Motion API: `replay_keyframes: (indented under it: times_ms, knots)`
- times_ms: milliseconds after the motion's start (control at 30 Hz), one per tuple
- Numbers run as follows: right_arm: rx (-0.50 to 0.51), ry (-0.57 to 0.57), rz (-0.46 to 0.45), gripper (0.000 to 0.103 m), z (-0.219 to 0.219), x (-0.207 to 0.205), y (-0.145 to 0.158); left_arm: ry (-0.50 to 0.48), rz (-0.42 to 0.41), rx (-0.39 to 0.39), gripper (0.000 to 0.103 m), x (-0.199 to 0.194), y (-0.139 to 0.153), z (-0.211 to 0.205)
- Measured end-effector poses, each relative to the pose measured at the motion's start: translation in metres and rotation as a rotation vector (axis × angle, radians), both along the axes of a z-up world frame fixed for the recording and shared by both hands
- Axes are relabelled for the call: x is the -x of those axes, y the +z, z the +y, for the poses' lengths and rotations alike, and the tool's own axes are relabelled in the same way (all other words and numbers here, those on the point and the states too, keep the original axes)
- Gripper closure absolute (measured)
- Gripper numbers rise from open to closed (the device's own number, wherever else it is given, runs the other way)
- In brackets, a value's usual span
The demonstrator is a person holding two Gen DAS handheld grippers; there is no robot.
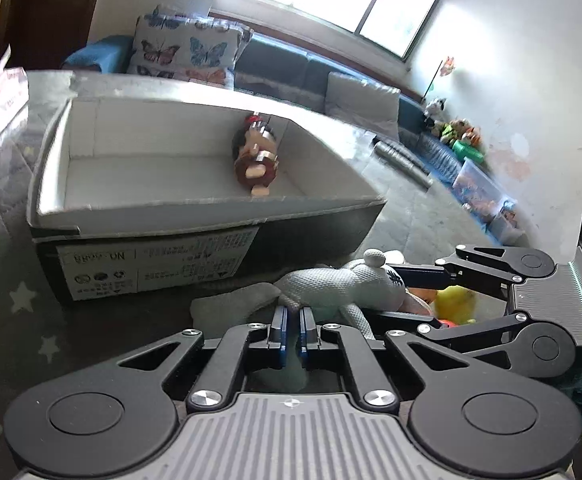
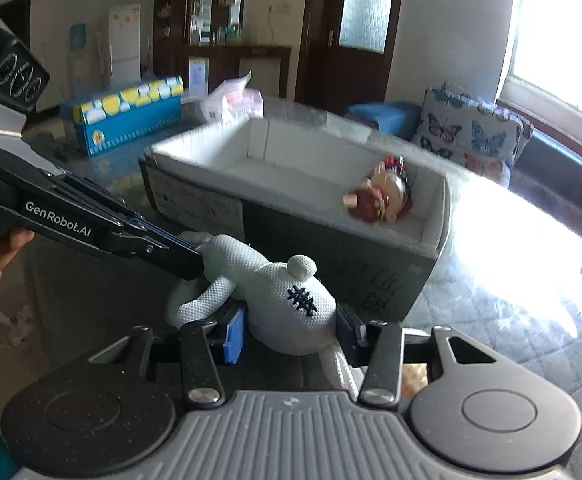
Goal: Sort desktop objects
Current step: 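Carry the rabbit plush into the box and open the left tool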
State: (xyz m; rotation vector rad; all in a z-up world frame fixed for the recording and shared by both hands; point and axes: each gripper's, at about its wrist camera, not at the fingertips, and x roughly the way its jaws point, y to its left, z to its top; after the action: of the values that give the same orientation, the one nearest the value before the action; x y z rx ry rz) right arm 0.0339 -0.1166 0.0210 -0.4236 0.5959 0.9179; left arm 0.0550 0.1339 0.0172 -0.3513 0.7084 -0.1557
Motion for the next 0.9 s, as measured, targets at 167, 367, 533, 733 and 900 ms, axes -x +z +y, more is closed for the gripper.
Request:
replay_keyframes:
  times_ms: [167, 367, 533, 733, 900]
  knots:
    - [-0.062, -0.003, -0.063, 0.056, 0.001, 0.003, 0.03, 0.023, -0.091, -0.009, 0.096, 0.004, 0.032, 0.005]
    - [-0.111, -0.018, -0.093, 0.056, 0.026, -0.02, 0.051, 0.08, -0.15, -0.019, 0.096, -0.022, 0.057, 0.024]
    - [-0.095, -0.028, -0.048, 0.056, 0.061, -0.049, 0.046, 0.117, -0.109, 0.0, 0.096, -0.05, 0.049, 0.045]
    - [-0.042, -0.039, 0.065, 0.056, 0.09, -0.084, 0.022, 0.154, -0.026, 0.037, 0.096, -0.079, 0.027, 0.068]
    - [0.014, -0.031, 0.143, 0.054, 0.103, -0.103, 0.002, 0.185, 0.042, 0.068, 0.096, -0.104, 0.009, 0.088]
